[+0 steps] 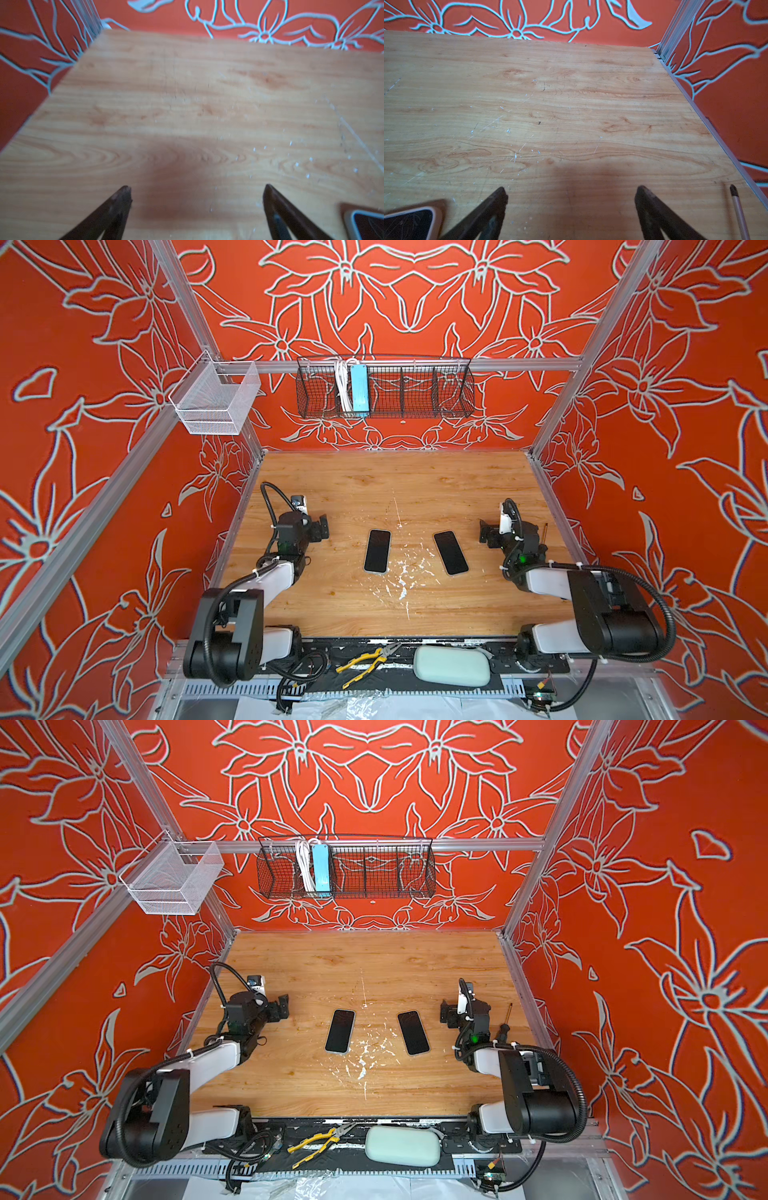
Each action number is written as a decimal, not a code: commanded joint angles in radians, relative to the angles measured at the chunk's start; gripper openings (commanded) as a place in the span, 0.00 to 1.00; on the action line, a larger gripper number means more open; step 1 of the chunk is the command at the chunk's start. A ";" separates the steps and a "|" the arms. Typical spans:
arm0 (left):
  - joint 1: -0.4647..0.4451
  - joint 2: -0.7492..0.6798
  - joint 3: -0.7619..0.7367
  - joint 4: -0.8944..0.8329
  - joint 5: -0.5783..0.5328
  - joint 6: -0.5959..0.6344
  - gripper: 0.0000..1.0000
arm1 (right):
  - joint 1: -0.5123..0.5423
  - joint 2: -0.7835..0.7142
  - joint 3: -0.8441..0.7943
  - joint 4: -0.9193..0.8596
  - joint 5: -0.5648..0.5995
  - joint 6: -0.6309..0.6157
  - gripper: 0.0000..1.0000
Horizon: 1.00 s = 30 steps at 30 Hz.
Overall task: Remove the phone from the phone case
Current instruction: 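Move both grippers from rest down toward the two phones on the table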
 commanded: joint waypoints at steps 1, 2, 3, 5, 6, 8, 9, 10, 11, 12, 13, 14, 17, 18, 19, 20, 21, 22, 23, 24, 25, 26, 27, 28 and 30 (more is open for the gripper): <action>-0.021 -0.102 0.138 -0.246 -0.112 -0.128 0.97 | -0.006 -0.043 0.031 -0.046 -0.002 0.006 0.98; -0.021 -0.124 0.191 -0.301 -0.089 -0.156 0.97 | -0.006 -0.100 0.070 -0.171 -0.002 0.010 0.97; -0.021 -0.137 0.233 -0.348 -0.073 -0.182 0.97 | -0.005 -0.147 0.122 -0.317 0.003 0.023 0.97; -0.021 -0.153 0.335 -0.431 -0.005 -0.230 0.97 | -0.006 -0.225 0.215 -0.527 0.000 0.070 0.98; -0.021 -0.152 0.385 -0.471 0.042 -0.260 0.97 | -0.005 -0.264 0.251 -0.591 -0.033 0.090 0.98; -0.021 -0.132 0.476 -0.561 0.122 -0.354 0.97 | -0.007 -0.329 0.301 -0.689 -0.057 0.213 0.98; -0.021 -0.113 0.526 -0.621 0.181 -0.402 0.97 | -0.006 -0.349 0.336 -0.764 -0.076 0.257 0.98; -0.021 -0.091 0.571 -0.667 0.241 -0.428 0.97 | -0.001 -0.363 0.384 -0.842 -0.113 0.264 0.98; -0.022 -0.069 0.608 -0.700 0.295 -0.440 0.97 | 0.006 -0.375 0.424 -0.915 -0.126 0.275 0.98; -0.026 -0.039 0.651 -0.737 0.339 -0.454 0.97 | 0.013 -0.391 0.449 -0.979 -0.115 0.306 0.98; -0.041 -0.005 0.699 -0.784 0.350 -0.463 0.97 | 0.018 -0.410 0.458 -1.008 -0.125 0.341 0.98; -0.067 0.027 0.742 -0.824 0.344 -0.454 0.97 | 0.023 -0.428 0.460 -1.034 -0.134 0.370 0.98; -0.172 0.151 0.916 -0.969 0.301 -0.355 0.97 | 0.059 -0.454 0.502 -1.173 -0.149 0.397 0.97; -0.203 0.194 0.962 -1.003 0.286 -0.337 0.97 | 0.089 -0.447 0.525 -1.235 -0.138 0.385 0.98; -0.224 0.230 0.992 -1.019 0.291 -0.322 0.97 | 0.123 -0.437 0.542 -1.284 -0.124 0.374 0.97; -0.241 0.254 1.004 -1.021 0.304 -0.311 0.97 | 0.154 -0.431 0.547 -1.310 -0.106 0.374 0.98; -0.254 0.282 1.008 -1.022 0.312 -0.307 0.97 | 0.188 -0.427 0.547 -1.330 -0.097 0.372 0.98; -0.260 0.301 1.005 -1.022 0.326 -0.309 0.97 | 0.218 -0.429 0.544 -1.343 -0.084 0.374 0.97; -0.260 0.313 0.999 -1.025 0.343 -0.322 0.97 | 0.244 -0.434 0.538 -1.351 -0.056 0.379 0.97; -0.260 0.322 0.991 -1.029 0.372 -0.334 0.97 | 0.274 -0.442 0.528 -1.352 -0.029 0.376 0.98; -0.261 0.327 0.973 -1.017 0.401 -0.342 0.97 | 0.301 -0.446 0.519 -1.349 -0.020 0.374 0.98; -0.262 0.329 0.958 -1.006 0.410 -0.354 0.97 | 0.324 -0.445 0.513 -1.347 -0.016 0.372 0.98; -0.262 0.334 0.950 -1.003 0.413 -0.366 0.97 | 0.352 -0.439 0.509 -1.352 0.010 0.375 0.98; -0.263 0.344 0.961 -1.017 0.409 -0.366 0.97 | 0.377 -0.429 0.503 -1.361 0.033 0.368 0.98; -0.262 0.363 0.992 -1.051 0.399 -0.355 0.97 | 0.407 -0.401 0.496 -1.374 0.055 0.358 0.98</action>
